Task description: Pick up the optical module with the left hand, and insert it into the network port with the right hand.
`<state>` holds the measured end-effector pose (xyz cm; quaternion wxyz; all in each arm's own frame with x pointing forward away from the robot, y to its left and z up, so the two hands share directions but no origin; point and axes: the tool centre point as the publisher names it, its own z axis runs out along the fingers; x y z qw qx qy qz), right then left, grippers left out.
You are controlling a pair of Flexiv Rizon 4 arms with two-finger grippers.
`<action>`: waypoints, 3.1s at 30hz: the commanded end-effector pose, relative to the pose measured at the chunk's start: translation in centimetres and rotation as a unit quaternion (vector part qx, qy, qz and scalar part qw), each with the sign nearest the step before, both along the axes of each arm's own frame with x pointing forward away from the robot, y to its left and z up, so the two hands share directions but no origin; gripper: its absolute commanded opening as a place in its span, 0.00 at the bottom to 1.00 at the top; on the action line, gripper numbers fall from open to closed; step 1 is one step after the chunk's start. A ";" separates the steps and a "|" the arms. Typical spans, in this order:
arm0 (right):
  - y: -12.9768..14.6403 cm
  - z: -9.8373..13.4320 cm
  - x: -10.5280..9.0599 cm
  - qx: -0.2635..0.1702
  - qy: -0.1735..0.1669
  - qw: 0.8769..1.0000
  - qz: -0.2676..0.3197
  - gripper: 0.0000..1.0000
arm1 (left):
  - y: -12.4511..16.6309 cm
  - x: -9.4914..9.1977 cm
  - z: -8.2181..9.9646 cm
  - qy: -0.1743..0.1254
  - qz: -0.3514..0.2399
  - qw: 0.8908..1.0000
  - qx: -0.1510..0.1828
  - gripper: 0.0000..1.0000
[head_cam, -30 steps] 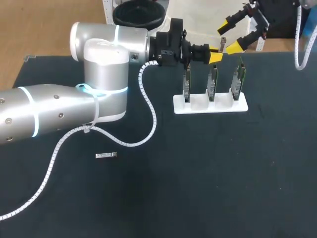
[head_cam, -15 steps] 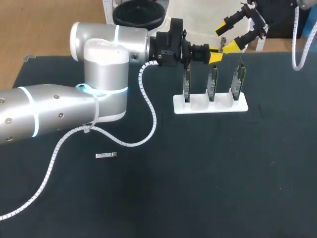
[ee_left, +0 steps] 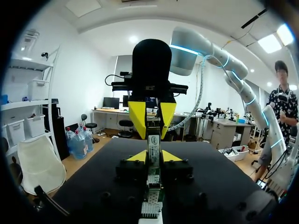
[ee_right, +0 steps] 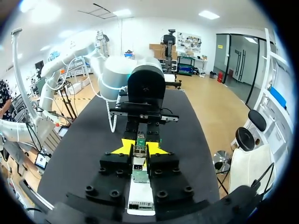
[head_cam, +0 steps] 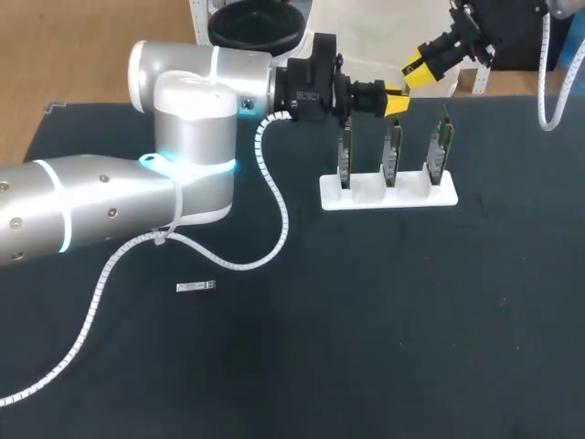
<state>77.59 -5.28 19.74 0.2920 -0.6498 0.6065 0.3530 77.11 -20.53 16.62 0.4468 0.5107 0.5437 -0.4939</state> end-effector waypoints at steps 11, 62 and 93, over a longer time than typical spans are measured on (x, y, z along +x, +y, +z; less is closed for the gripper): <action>0.1 -0.2 0.3 0.003 -0.003 1.000 -0.002 0.00 | -0.2 0.0 0.0 0.001 -0.003 1.000 -0.001 1.00; -0.2 -0.1 0.5 0.004 -0.009 1.000 -0.001 0.00 | 4.5 0.8 -2.3 -0.042 0.057 0.979 0.193 1.00; -0.4 -0.3 0.4 0.005 -0.008 1.000 -0.005 0.00 | 4.3 0.6 -3.5 -0.020 0.021 0.975 0.221 1.00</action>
